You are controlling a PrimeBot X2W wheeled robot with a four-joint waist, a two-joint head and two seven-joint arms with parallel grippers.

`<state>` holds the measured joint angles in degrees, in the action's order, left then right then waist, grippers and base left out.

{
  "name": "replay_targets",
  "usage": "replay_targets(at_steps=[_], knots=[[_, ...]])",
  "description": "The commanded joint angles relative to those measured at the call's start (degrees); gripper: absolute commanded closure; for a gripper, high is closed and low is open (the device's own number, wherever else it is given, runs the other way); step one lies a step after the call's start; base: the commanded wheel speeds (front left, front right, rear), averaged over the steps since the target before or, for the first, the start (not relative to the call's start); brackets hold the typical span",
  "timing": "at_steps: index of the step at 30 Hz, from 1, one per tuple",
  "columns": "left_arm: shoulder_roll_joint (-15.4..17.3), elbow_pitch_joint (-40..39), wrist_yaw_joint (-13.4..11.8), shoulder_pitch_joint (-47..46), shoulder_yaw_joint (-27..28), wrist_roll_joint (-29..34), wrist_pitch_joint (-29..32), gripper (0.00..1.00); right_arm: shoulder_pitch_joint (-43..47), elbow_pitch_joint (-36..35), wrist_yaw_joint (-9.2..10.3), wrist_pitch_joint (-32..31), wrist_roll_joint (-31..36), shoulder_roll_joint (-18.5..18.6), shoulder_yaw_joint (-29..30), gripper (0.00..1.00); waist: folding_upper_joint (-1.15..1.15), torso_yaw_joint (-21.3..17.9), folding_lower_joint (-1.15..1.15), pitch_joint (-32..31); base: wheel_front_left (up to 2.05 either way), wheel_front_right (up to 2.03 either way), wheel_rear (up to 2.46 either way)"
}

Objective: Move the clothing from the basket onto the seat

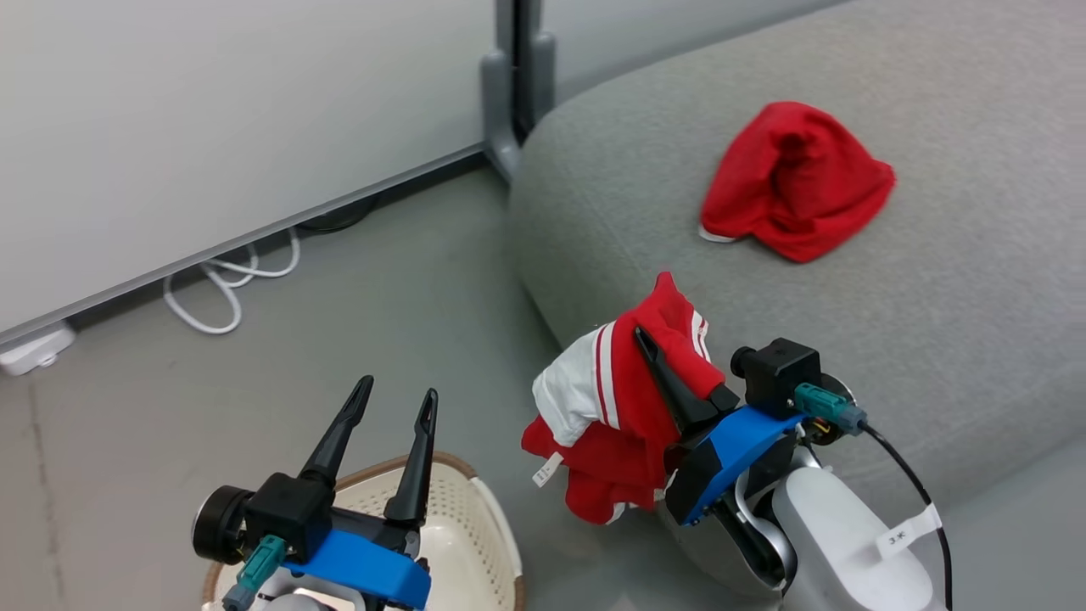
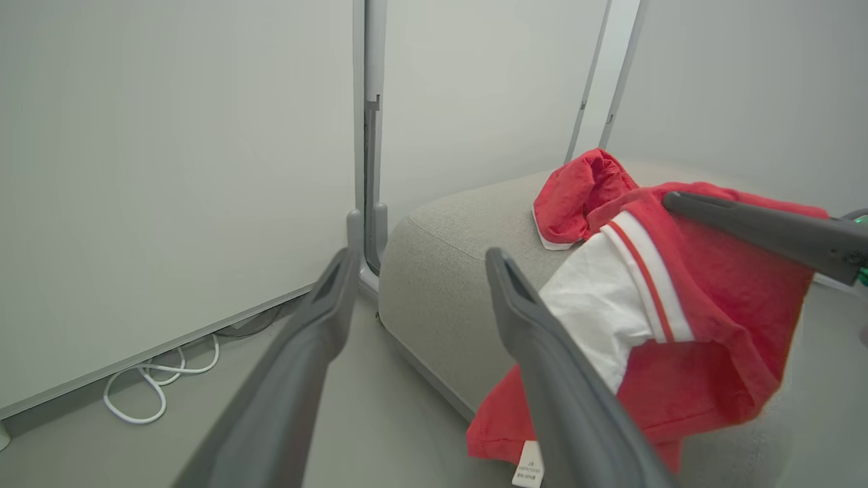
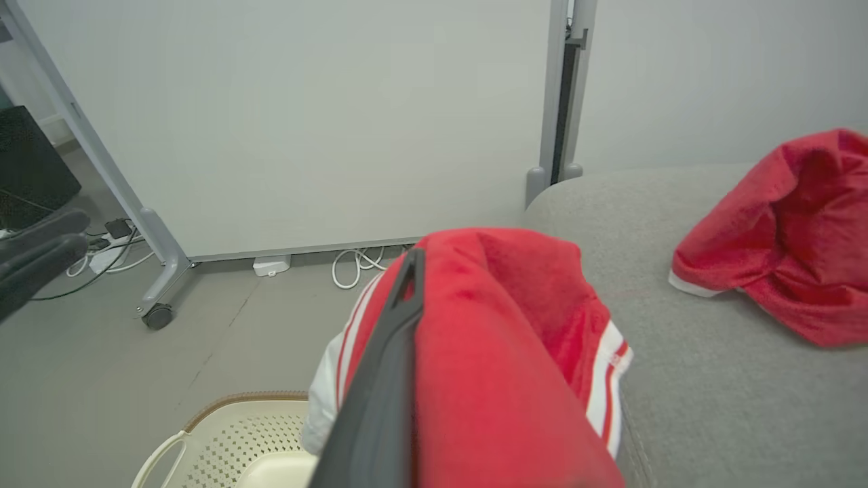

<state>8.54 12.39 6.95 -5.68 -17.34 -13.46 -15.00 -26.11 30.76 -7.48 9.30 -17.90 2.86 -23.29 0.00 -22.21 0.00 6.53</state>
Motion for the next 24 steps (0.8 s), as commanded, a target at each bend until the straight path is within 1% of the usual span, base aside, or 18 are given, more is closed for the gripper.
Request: replay_targets(at_steps=[1, 4, 8, 15, 24], knots=[[0.29, -0.01, 0.3, -0.26, 0.38, 0.32, -0.26, 0.0, 0.57, -0.35, -0.03, 0.56, -0.63, 0.05, 0.0, 1.0, 0.0, -3.33, 0.0, 0.91, 0.0, 0.0, 0.0], [0.58, -0.26, 0.36, -0.29, 0.8, 0.5, -0.26, 0.0, 0.64, -0.36, -0.03, 0.85, -0.92, 0.04, -0.36, 1.0, 0.0, -5.98, 0.0, 1.34, 0.0, 0.0, 0.0], [0.86, -0.33, 0.5, -0.71, 0.75, 0.91, -0.26, 0.0, 0.9, -0.32, -0.03, 1.14, -1.53, 0.04, -0.5, 1.0, 0.0, -8.53, 0.0, 1.77, 0.0, 0.0, 0.0], [1.02, 0.88, 0.47, -2.67, -1.18, 0.81, -0.27, 0.0, 1.92, -0.63, -0.03, 2.0, -0.97, 0.03, 1.8, 1.0, 0.0, -9.19, 0.0, 2.51, 0.0, 0.0, 0.0], [2.01, 1.72, 0.52, -4.19, -3.06, -0.2, -0.27, 0.0, 2.5, -1.53, -0.03, 2.04, -0.71, 0.04, 3.29, 1.0, 0.0, -9.39, 0.0, 2.99, 0.0, 0.0, 0.0]])
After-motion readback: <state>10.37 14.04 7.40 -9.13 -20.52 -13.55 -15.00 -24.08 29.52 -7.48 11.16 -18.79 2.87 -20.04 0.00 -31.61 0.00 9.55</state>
